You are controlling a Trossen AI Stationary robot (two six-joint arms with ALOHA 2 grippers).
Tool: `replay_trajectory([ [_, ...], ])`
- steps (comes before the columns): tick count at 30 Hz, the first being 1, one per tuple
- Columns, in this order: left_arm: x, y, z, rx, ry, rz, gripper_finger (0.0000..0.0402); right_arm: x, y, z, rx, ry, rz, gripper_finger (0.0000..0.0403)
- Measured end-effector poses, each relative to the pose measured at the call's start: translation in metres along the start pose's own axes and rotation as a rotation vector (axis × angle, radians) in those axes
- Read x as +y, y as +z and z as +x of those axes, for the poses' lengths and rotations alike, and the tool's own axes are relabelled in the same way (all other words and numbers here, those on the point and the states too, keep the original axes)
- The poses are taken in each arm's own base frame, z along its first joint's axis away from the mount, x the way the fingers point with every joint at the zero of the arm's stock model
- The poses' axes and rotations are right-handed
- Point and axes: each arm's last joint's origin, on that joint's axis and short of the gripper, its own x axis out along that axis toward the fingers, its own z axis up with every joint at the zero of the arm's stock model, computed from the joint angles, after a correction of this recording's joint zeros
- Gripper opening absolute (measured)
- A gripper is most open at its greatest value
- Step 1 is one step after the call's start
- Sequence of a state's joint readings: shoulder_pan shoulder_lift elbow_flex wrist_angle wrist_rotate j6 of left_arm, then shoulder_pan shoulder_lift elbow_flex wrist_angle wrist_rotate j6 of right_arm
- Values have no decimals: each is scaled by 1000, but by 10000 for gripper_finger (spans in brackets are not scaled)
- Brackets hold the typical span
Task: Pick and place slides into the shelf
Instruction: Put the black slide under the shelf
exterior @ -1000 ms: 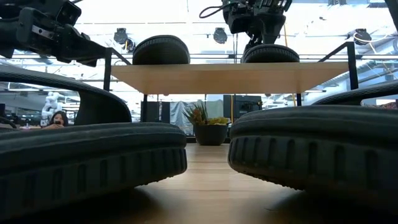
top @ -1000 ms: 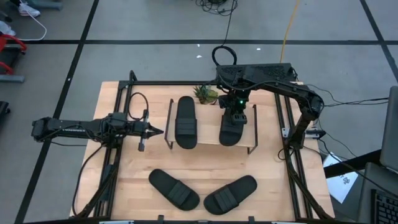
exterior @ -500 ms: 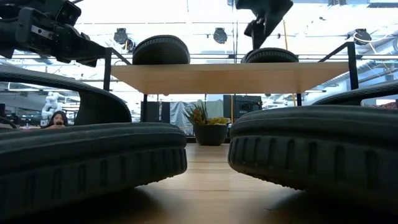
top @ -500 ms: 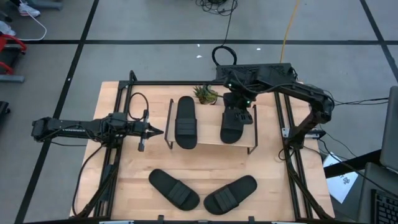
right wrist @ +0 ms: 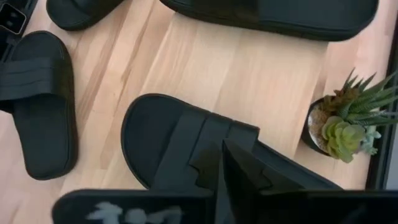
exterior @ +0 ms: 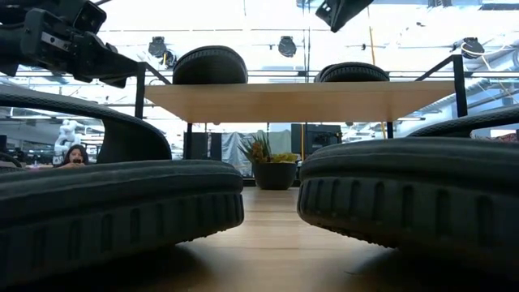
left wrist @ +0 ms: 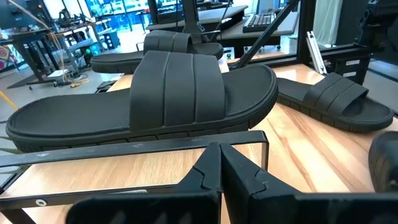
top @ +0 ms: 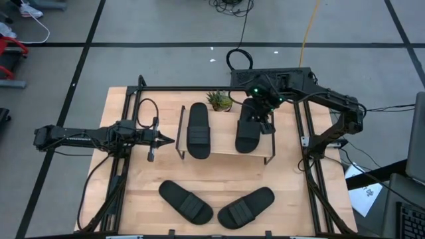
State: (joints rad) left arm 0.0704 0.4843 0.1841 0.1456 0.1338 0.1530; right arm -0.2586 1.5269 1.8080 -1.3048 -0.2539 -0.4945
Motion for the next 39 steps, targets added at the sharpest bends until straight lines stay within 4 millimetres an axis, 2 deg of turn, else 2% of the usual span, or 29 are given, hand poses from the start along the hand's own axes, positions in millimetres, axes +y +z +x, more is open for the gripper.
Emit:
replay_trajectory([
  [8,0,0,0,0,1,-5,3,11,9,4,-25,-4,-52,1],
  [13,0,0,0,-3,-1,-5,3,17,18,24,-93,-9,-100,1],
  [16,0,1,0,-9,0,-4,3,20,18,36,-91,-14,-110,1],
  [19,0,1,0,-11,-3,-21,3,23,18,40,-59,-60,-96,1],
  [22,-1,1,0,-14,-30,-28,3,30,15,29,-76,-51,-104,1],
  [27,-7,2,0,-25,-87,-17,3,50,9,-5,-189,-62,-114,0],
  [31,-11,3,1,-34,-121,28,3,70,-6,-28,-296,-102,-82,0],
  [34,-15,5,1,-53,-133,56,3,89,-26,-33,-306,-134,-62,0],
  [39,-22,8,0,-68,-135,77,3,121,-63,-27,-384,-130,-6,0],
])
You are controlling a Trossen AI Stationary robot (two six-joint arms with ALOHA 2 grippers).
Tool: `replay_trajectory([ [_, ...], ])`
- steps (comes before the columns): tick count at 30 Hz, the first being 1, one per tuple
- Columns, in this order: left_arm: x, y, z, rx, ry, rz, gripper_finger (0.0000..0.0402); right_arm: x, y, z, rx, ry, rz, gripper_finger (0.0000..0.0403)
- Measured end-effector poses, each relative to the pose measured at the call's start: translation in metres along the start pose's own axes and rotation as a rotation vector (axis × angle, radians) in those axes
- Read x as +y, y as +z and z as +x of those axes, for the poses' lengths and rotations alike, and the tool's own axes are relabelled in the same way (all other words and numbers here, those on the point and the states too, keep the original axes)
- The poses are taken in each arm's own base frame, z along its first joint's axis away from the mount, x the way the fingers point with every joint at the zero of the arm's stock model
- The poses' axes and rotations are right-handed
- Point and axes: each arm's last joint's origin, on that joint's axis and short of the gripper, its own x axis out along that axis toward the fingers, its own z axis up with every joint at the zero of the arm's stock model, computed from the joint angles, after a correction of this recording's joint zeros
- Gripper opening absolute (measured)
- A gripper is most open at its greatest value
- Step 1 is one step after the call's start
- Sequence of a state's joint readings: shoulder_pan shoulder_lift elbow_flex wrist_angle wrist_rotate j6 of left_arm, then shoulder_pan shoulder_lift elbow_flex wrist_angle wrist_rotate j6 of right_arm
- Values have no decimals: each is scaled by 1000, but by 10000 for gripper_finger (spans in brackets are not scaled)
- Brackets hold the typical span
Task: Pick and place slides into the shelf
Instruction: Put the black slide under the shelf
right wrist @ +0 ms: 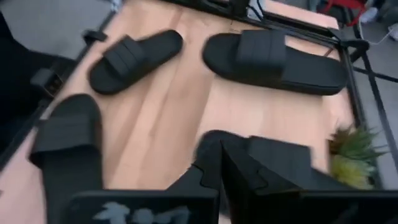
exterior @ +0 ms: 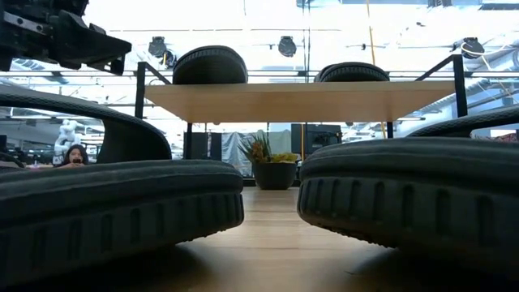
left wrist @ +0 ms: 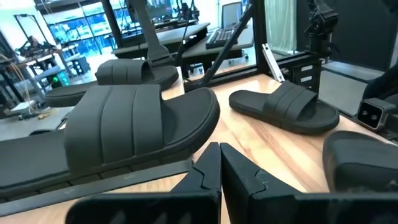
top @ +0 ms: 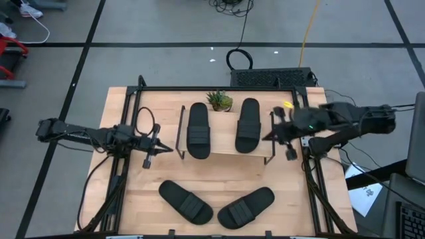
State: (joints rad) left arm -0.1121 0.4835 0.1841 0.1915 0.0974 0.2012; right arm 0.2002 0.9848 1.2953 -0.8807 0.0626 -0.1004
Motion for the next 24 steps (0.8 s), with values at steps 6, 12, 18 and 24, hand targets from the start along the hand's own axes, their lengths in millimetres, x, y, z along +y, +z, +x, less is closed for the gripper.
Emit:
replay_trajectory([
  [6,-9,8,0,4,-51,-75,3,42,-38,6,-118,175,-18,0],
  [12,-21,17,-1,-7,-106,-84,3,78,-67,31,-181,331,-30,0],
  [18,-32,19,-3,-16,-140,-36,3,108,-94,50,-105,370,-57,0],
  [24,-36,19,-2,-10,-158,-58,3,125,-116,52,-185,300,-91,0],
])
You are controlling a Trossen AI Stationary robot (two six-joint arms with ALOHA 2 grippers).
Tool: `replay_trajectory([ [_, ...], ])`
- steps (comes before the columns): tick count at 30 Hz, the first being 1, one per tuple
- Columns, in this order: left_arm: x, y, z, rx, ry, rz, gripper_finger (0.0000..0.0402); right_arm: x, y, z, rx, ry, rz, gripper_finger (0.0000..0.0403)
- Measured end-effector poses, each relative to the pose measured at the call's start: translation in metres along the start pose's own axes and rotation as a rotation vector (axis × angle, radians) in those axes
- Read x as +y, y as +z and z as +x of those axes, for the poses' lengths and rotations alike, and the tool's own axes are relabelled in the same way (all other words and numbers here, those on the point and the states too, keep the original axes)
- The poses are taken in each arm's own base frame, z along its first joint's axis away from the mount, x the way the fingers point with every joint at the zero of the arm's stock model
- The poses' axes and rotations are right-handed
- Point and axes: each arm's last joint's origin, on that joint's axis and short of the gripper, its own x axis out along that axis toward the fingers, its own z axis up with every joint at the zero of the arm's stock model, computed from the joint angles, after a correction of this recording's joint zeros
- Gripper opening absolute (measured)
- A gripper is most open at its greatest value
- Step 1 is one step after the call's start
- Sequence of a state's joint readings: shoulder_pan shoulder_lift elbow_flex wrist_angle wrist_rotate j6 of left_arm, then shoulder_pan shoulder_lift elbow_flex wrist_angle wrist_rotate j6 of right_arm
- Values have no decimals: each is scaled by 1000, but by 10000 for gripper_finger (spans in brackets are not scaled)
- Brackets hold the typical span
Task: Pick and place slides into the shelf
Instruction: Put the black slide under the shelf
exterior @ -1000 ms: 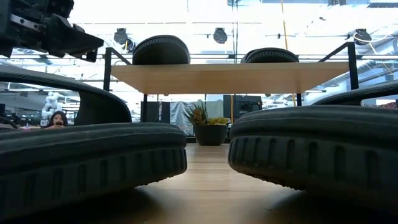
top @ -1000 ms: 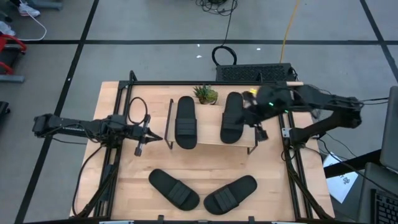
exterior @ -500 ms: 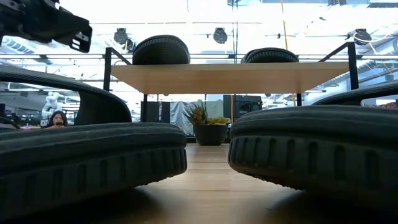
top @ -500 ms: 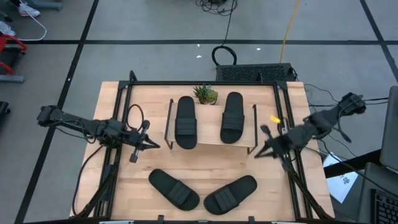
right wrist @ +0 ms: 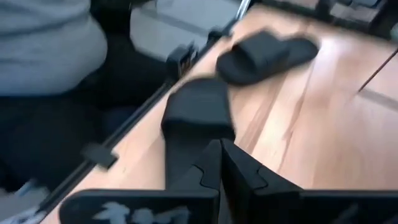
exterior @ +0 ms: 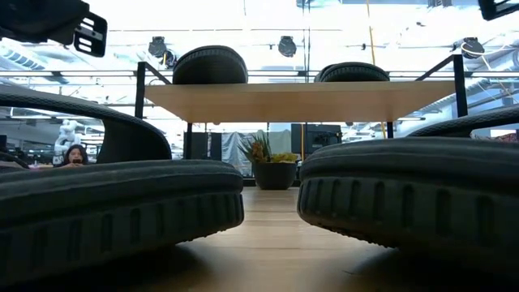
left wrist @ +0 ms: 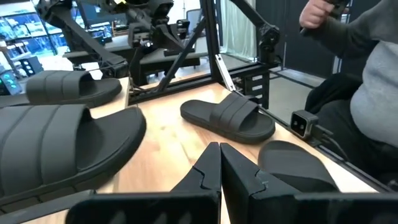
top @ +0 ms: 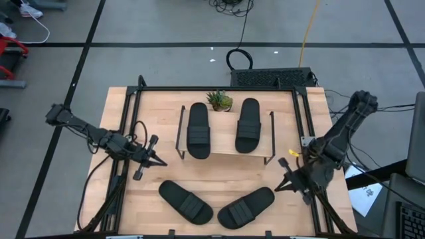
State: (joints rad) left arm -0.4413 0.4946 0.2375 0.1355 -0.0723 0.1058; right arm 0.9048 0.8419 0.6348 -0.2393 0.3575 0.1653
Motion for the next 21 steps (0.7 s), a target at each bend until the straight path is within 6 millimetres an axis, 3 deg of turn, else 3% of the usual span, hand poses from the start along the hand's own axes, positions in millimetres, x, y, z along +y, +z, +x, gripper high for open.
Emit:
replay_trajectory([
  [5,-3,-1,9,1,-38,-56,3,-4,-12,-12,-130,-115,-14,0],
  [10,-12,-10,25,81,-93,-231,3,-17,-24,-26,-206,-238,17,0],
  [17,-43,-14,34,94,-155,-277,3,-16,-32,-32,-214,-216,-91,0],
  [21,-59,-12,31,67,-101,-312,3,-17,-35,-40,-242,-194,-91,0],
])
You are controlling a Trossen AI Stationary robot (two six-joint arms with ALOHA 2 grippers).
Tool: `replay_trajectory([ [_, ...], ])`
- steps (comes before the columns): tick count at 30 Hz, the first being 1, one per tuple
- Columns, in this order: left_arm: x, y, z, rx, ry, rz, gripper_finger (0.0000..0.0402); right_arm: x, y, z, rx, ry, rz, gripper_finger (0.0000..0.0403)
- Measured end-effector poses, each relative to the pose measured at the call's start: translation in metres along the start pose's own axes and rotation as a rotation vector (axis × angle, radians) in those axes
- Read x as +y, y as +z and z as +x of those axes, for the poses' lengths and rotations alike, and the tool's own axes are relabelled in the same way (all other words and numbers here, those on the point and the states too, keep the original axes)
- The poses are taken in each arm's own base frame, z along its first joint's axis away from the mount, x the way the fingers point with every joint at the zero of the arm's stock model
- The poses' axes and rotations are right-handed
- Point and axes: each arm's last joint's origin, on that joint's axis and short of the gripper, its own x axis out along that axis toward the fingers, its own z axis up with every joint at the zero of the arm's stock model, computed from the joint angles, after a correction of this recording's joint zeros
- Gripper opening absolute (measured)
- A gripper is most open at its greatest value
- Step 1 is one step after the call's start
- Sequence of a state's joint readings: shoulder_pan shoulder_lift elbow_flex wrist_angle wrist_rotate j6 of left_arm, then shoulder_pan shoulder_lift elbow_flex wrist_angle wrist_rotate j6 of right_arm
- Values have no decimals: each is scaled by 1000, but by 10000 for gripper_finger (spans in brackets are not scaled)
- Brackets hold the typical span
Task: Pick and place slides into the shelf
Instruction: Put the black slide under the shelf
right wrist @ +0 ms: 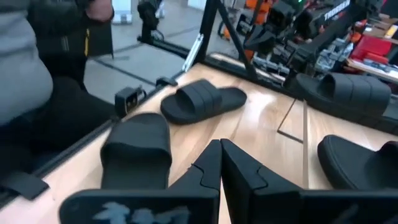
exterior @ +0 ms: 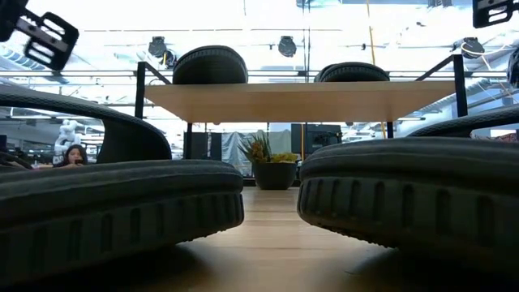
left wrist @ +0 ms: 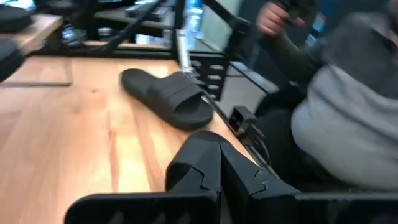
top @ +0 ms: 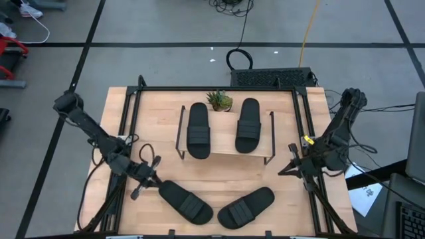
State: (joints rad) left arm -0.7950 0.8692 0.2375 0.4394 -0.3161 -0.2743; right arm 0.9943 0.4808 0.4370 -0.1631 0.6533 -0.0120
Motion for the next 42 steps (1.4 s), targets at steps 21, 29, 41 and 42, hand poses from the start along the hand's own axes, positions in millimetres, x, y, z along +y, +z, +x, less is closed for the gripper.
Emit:
replay_trajectory([
  [21,-5,-44,44,38,116,-642,138,-6,-6,-9,-42,6,50,0],
  [29,-18,-26,86,128,71,-590,296,-6,-6,-9,-42,6,50,0],
  [41,-13,-8,109,435,284,-607,367,-5,-6,-9,-42,59,57,0],
  [42,-13,-7,110,424,262,-624,367,-5,-6,-9,-42,59,57,0],
])
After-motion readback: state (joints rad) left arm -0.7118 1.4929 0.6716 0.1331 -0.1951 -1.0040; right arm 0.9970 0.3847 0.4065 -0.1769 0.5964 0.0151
